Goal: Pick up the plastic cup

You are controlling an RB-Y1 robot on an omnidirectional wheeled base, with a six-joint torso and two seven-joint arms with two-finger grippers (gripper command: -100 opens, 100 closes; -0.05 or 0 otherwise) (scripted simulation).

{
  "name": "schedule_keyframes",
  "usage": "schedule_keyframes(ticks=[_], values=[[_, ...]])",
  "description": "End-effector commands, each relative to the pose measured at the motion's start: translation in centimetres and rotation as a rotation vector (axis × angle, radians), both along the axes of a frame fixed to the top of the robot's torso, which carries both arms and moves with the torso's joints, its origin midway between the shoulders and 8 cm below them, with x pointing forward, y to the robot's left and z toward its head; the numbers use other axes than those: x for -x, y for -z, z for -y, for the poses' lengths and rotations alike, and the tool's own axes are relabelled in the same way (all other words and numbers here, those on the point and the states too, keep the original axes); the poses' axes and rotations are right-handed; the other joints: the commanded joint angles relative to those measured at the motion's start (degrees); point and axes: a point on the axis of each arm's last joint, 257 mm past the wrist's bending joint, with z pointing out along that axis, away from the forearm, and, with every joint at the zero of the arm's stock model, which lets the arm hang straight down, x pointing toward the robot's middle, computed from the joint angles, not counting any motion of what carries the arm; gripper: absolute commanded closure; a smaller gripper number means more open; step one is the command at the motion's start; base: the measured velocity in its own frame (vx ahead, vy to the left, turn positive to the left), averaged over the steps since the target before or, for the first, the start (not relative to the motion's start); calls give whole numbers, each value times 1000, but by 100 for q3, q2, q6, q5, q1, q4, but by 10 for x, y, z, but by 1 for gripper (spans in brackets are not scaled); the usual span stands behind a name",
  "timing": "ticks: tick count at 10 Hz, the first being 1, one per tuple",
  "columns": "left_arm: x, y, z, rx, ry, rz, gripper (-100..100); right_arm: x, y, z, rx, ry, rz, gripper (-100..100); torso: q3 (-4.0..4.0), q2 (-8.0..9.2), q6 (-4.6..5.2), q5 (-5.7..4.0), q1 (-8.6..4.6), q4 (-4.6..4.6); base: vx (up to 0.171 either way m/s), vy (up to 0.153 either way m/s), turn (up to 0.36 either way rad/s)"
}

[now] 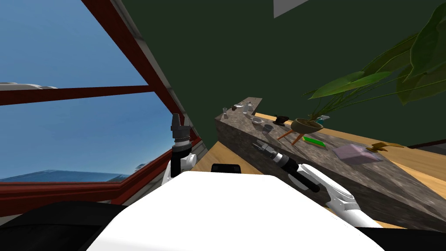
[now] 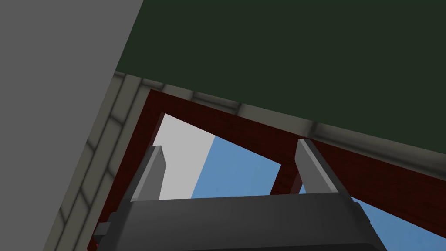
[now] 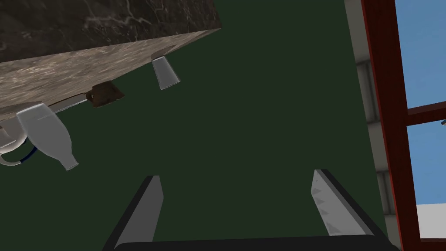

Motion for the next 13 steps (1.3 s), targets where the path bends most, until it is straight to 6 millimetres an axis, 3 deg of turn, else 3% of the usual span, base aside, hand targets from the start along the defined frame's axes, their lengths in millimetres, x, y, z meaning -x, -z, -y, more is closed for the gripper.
schedule_keyframes(ticks=[1,2,3,4,5,6,8,9,10,11,12,13], values=[[0,0,0,0,0,0,0,6,12,10,57,-18,-23,-100,0,0,0,0,0,0,22,21,33],[0,0,0,0,0,0,0,14,31,25,123,-28,-57,-100,1,2,2,0,-3,0,24,26,70],[0,0,0,0,0,0,0,14,31,28,146,-40,-62,-100,0,1,1,-1,-3,0,21,19,48],[0,0,0,0,0,0,0,22,49,44,210,-47,-96,-100,1,2,2,0,-5,1,26,18,109],[0,0,0,0,0,0,0,23,48,47,230,-58,-100,-100,0,0,0,-2,-6,0,22,13,39],[0,0,0,0,0,0,0,31,64,65,293,-65,-133,-100,1,1,2,-1,-7,1,24,16,79],[0,0,0,0,0,0,0,31,62,71,326,-84,-138,-100,1,2,1,-1,-8,1,14,6,29],[0,0,0,0,0,0,0,39,75,92,398,-95,-171,-100,3,6,2,-2,-9,2,11,9,85],[0,0,0,0,0,0,0,39,73,95,416,-105,-173,-100,3,5,0,-2,-9,1,13,6,73],[0,0,0,0,0,0,0,47,84,116,483,-114,-203,-100,3,5,1,-2,-9,1,16,8,142],[0,0,0,0,0,0,0,46,81,120,505,-126,-206,-100,2,4,0,-2,-9,1,17,4,44],[0,0,0,0,0,0,0,53,89,142,568,-132,-233,-100,2,4,3,-2,-9,1,16,9,96]])
